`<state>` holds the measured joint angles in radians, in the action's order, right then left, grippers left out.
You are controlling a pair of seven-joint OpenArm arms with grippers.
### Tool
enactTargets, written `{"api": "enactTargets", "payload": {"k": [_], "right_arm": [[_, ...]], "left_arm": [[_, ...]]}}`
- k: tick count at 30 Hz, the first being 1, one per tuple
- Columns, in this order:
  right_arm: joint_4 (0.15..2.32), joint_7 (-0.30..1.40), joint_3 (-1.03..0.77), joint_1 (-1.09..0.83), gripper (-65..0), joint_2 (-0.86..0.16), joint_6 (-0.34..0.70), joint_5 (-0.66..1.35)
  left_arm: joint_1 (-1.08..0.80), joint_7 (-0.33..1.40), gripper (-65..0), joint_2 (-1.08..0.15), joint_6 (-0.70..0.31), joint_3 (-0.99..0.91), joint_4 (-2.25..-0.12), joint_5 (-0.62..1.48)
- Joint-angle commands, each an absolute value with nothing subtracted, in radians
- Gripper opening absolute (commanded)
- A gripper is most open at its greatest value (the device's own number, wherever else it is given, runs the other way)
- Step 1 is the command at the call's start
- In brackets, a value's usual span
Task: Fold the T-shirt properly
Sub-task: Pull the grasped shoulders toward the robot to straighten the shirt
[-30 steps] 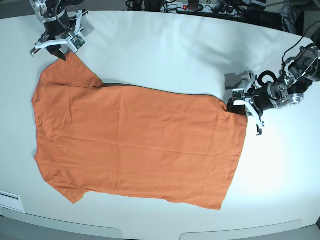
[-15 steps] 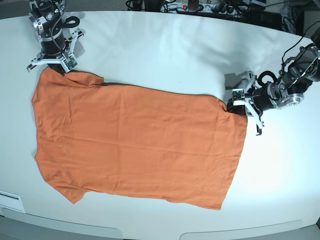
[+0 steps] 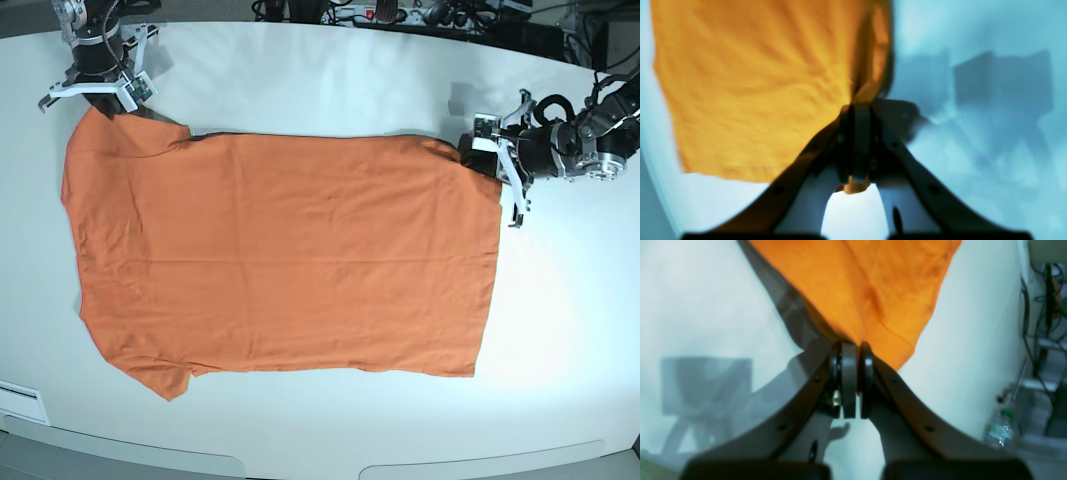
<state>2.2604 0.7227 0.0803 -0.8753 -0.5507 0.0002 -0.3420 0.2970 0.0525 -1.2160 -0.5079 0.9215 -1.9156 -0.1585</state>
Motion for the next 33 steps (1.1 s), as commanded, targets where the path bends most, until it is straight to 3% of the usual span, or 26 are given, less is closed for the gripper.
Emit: {"api": "enactTargets", "payload": {"k": [1,12,18,26,33], "right_arm": [[2.291,0.733,0.063,-0.909,-65.0,-0.563,-0.021,-0.368],[2.324,0.806,0.025,-1.132,-65.0,-0.562,-0.095,-0.375],[2.328,0.810,0.025,-1.233,-65.0,-0.562,-0.095,-0.375],[2.356,0.799,0.025,-1.275,-65.0,-0.562,-0.105,-0.448],[2.356,0.765,0.025,-1.143,-65.0,-0.563,-0.091,-0.544]], "left_arm": [[0.310,0.036,-65.0,-1.251,-0.505,0.910,-1.954,-0.138],[0.305,0.243,-65.0,-1.354,-0.554,0.911,-2.172,0.070],[0.157,0.425,-65.0,-1.405,-0.546,0.910,-2.276,0.080],[0.018,0.495,-65.0,-1.401,-0.405,0.910,-2.296,-0.108],[0.017,0.495,-65.0,-1.396,-0.243,0.910,-2.296,-0.296]]}}
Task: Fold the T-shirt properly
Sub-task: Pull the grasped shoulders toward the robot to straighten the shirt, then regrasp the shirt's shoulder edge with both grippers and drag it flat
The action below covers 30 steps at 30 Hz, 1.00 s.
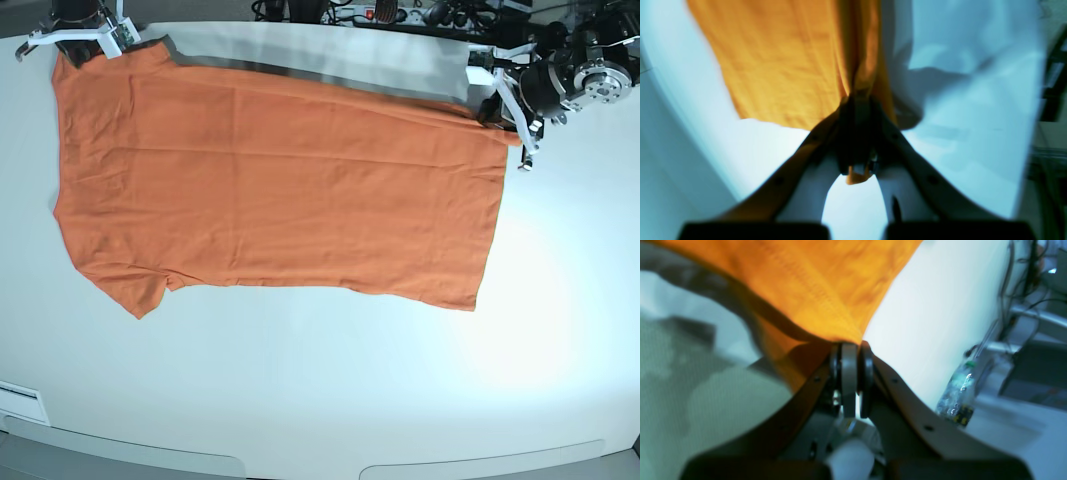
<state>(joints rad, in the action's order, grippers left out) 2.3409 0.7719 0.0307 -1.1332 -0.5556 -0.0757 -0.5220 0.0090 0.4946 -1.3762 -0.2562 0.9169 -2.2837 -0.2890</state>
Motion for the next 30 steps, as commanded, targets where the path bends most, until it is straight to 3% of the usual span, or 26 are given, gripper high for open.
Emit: {"api": "enactTargets", "payload": {"k": [1,12,18,30], "right_arm": [[2.356,0.749,0.025,-1.121,-65.0,-0.564,-0.083,-0.543],[2.349,0.661,0.025,-0.917,-65.0,-0.667,-0.058,-0.422],[2.274,0.582,0.025,-0.833,-65.0,-0.671,0.012,-0.305],[2.112,0.576,0.025,-0.680,-65.0,-0.671,0.026,-0.208]], "left_arm": [[0.017,0.495,-65.0,-1.393,-0.224,0.910,-2.296,-0.317],[0.032,0.495,-65.0,-1.275,-0.165,0.908,-2.245,-0.378],[0.034,0.466,-65.0,-1.229,-0.103,0.908,-2.220,-0.411],[0.069,0.397,-65.0,-1.185,-0.047,0.908,-2.096,-0.410]]}}
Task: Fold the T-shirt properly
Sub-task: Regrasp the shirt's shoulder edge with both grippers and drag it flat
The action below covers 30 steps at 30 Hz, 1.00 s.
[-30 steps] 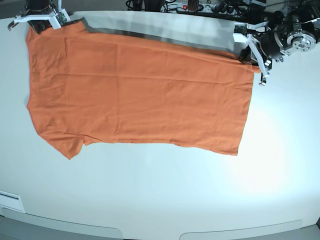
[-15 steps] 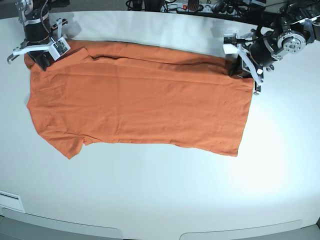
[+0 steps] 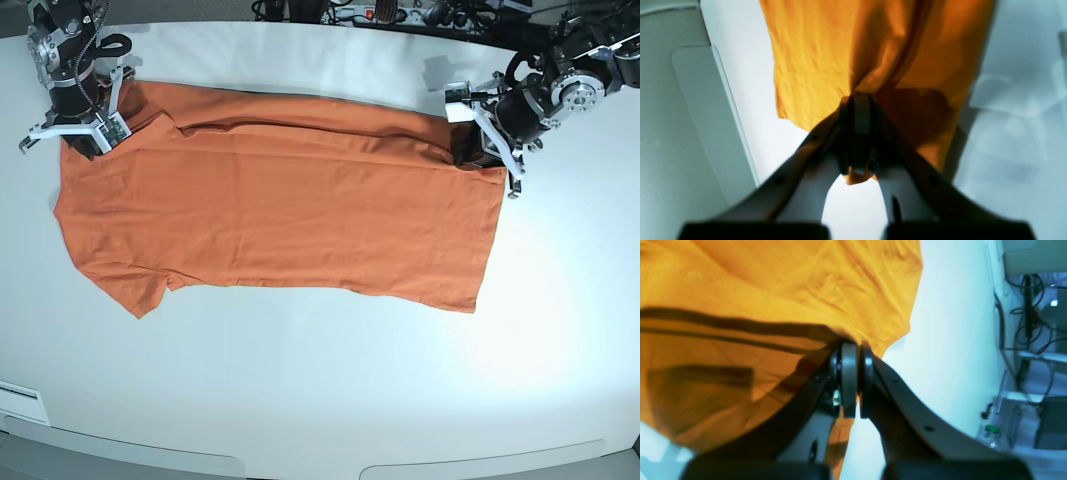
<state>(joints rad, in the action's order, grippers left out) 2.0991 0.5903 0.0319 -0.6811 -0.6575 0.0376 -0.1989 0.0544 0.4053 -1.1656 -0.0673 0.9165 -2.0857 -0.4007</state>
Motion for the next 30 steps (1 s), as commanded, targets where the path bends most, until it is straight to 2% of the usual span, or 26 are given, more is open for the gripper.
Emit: {"api": "enactTargets", "payload": {"k": [1,5,7,18,19,21,22,23,24,26,27,29,30], "right_arm": [[2.107,0.575,0.025,-0.672,-65.0,-0.671,0.029,-0.209],[2.106,0.577,0.025,-0.668,-65.0,-0.671,0.027,-0.209],[2.106,0.585,0.025,-0.668,-65.0,-0.671,0.027,-0.209],[2.106,0.560,0.025,-0.645,-65.0,-0.670,0.005,-0.175],[2.106,0.561,0.025,-0.634,-58.6,-0.670,-0.029,-0.165],[2.106,0.569,0.025,-0.611,-44.2,-0.670,-0.123,-0.165],[2.106,0.580,0.025,-0.599,-39.1,-0.670,-0.166,-0.165],[2.106,0.596,0.025,-0.593,-37.4,-0.671,-0.194,-0.164],[2.106,0.608,0.025,-0.588,-37.7,-0.670,-0.195,-0.163],[2.106,0.629,0.025,-0.588,-37.8,-0.670,-0.177,-0.163],[2.106,0.638,0.025,-0.588,-38.3,-0.670,-0.170,-0.162],[2.106,0.655,0.025,-0.588,-43.6,-0.670,-0.169,-0.156],[2.107,0.661,0.025,-0.588,-50.1,-0.670,-0.170,-0.156]], "left_arm": [[0.084,0.398,-65.0,-1.172,-0.038,0.908,-2.082,-0.411],[0.124,0.413,-65.0,-1.141,0.054,0.908,-2.047,-0.411],[0.131,0.427,-65.0,-1.139,0.065,0.908,-2.047,-0.410],[0.131,0.422,-65.0,-1.131,0.039,0.909,-2.046,-0.366],[0.131,0.420,-61.8,-1.127,0.047,0.908,-2.046,-0.366],[0.131,0.419,-43.5,-1.123,0.081,0.908,-2.046,-0.364],[0.131,0.419,-36.3,-1.119,0.112,0.909,-2.046,-0.354],[0.130,0.419,-31.8,-1.116,0.154,0.909,-2.046,-0.329],[0.125,0.419,-30.9,-1.114,0.194,0.909,-2.046,-0.297],[0.112,0.419,-32.1,-1.114,0.250,0.909,-2.046,-0.268],[0.103,0.419,-36.2,-1.114,0.270,0.909,-2.046,-0.271],[0.079,0.419,-52.8,-1.113,0.321,0.909,-2.046,-0.294],[0.067,0.419,-63.3,-1.113,0.357,0.909,-2.046,-0.307]]}}
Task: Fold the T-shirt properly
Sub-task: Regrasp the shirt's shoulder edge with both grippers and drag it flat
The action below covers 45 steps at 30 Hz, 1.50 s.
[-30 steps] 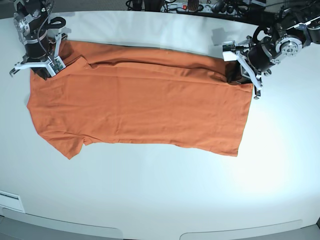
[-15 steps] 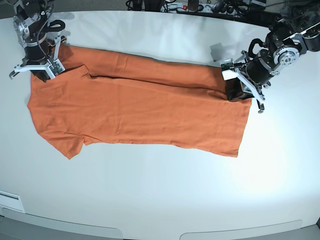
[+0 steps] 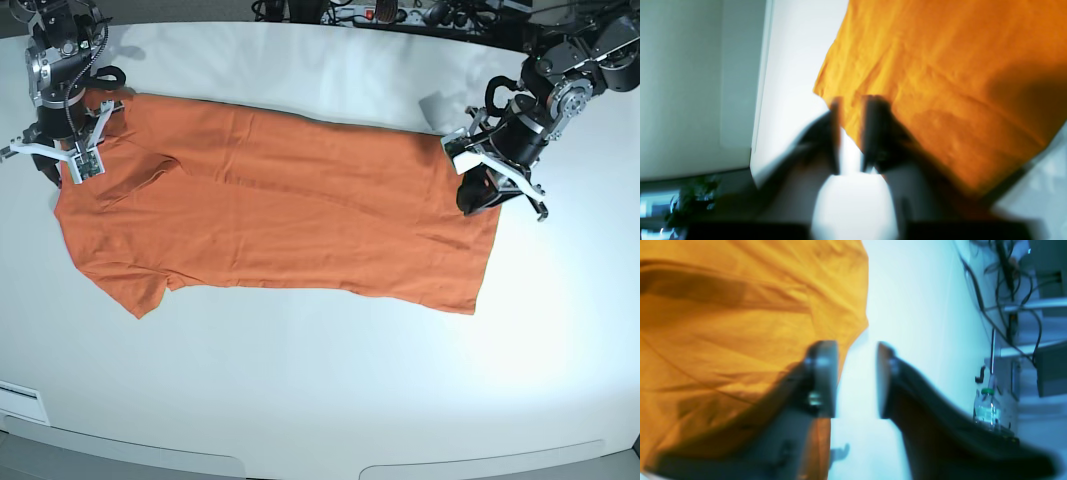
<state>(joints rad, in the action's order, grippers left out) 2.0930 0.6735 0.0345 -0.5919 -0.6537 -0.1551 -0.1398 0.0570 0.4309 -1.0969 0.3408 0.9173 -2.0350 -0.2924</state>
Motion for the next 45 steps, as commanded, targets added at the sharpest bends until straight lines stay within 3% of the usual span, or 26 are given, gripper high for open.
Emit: {"api": "enactTargets", "payload": {"k": [1,2,8,10,12,14,21,30,36,45], "right_arm": [[2.107,0.664,0.025,-0.588,-59.0,-0.669,-0.170,-0.156],[2.107,0.666,0.025,-0.588,-65.0,-0.666,-0.169,-0.156],[2.154,0.667,0.026,-0.591,-65.0,-0.620,-0.191,-0.155],[2.172,0.666,0.026,-0.596,-65.0,-0.603,-0.139,-0.120],[2.170,0.667,0.026,-0.604,-65.0,-0.598,-0.005,-0.031],[2.157,0.667,0.025,-0.607,-65.0,-0.598,0.057,0.043],[2.055,0.673,0.020,-0.581,-65.0,-0.599,0.091,0.054],[1.916,0.767,0.020,-0.538,-65.0,-0.599,0.202,0.130],[1.940,0.791,0.020,-0.628,-65.0,-0.599,0.199,0.116],[2.034,0.871,0.018,-0.810,-65.0,-0.599,0.062,0.048]], "left_arm": [[0.057,0.419,-65.0,-1.113,0.398,0.909,-2.046,-0.318],[0.046,0.419,-65.0,-1.113,0.419,0.909,-2.046,-0.331],[0.049,0.418,-65.0,-1.092,0.355,0.909,-2.046,-0.330],[0.060,0.419,-65.0,-1.077,0.318,0.909,-2.046,-0.319],[0.077,0.419,-65.0,-1.065,0.269,0.908,-2.045,-0.272],[0.108,0.411,-65.0,-1.054,0.201,0.908,-2.032,-0.226],[0.198,0.373,-65.0,-0.978,-0.011,0.909,-1.912,-0.064],[0.162,0.366,-65.0,-0.917,-0.236,0.909,-1.804,0.017],[0.074,0.375,-65.0,-0.957,-0.252,0.909,-1.887,0.012],[-0.027,0.400,-65.0,-1.052,-0.251,0.909,-2.018,-0.078]]}}
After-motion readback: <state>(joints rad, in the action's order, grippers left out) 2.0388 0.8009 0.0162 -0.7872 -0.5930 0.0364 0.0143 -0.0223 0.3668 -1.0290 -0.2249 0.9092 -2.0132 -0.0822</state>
